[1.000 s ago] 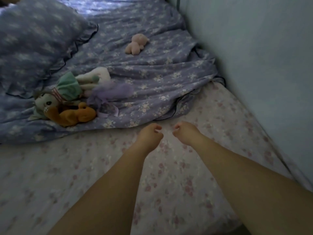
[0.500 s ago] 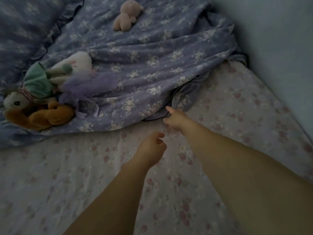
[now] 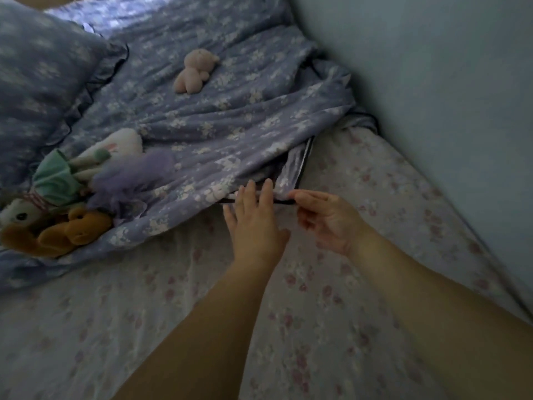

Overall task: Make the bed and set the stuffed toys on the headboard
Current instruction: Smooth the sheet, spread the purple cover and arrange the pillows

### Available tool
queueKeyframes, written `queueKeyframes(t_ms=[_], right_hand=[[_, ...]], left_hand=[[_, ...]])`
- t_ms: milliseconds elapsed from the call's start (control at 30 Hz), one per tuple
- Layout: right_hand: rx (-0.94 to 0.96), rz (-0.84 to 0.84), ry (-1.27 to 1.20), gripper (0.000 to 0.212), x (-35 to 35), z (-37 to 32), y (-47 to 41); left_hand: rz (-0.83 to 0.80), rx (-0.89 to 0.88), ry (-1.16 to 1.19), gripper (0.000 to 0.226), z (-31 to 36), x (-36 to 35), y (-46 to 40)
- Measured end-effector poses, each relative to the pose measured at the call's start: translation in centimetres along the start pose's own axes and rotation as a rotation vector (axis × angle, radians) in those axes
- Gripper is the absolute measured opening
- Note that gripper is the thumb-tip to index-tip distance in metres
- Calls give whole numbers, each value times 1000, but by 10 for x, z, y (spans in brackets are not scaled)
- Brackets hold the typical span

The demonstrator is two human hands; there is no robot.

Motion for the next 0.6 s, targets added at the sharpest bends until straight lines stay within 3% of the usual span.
queueKeyframes(t_ms=[67,133,200,300,400,467,533,600], right_hand=[[12,-68,12,16,4,-16,25],[47,-98,85,15,5,-24,47],[61,-121,129,16,3,-30,67],[83,-78,119,16,-8,-37,98],[71,225,116,17,-6,-33,117],[11,394,112,35,-1,-23,121],[-101,327,-13,56,-6,-10,132],[-119,278,-172,53,-16,-7,140]], left_hand=[[20,-66,6,71,14,10,1],[49,-56,84,38,21,27,3],[66,-119,-20,19,28,45,8],[25,-229,-115,20,37,72,23],[-106,-190,105,25,45,95,47],[-151,-136,309,24,48,111,67],[-172,-141,424,17,46,130,88],[-237,-142,536,12,38,148,105]])
Point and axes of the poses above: each hand's wrist, its own y-axis away from the middle knuckle, its own x-axis out of the back of the hand, z = x × y, the point moved 4 cm from there along -y, towards the middle knuckle, and after that the axes turned 14 degrees about z, right-handed, at the moved point
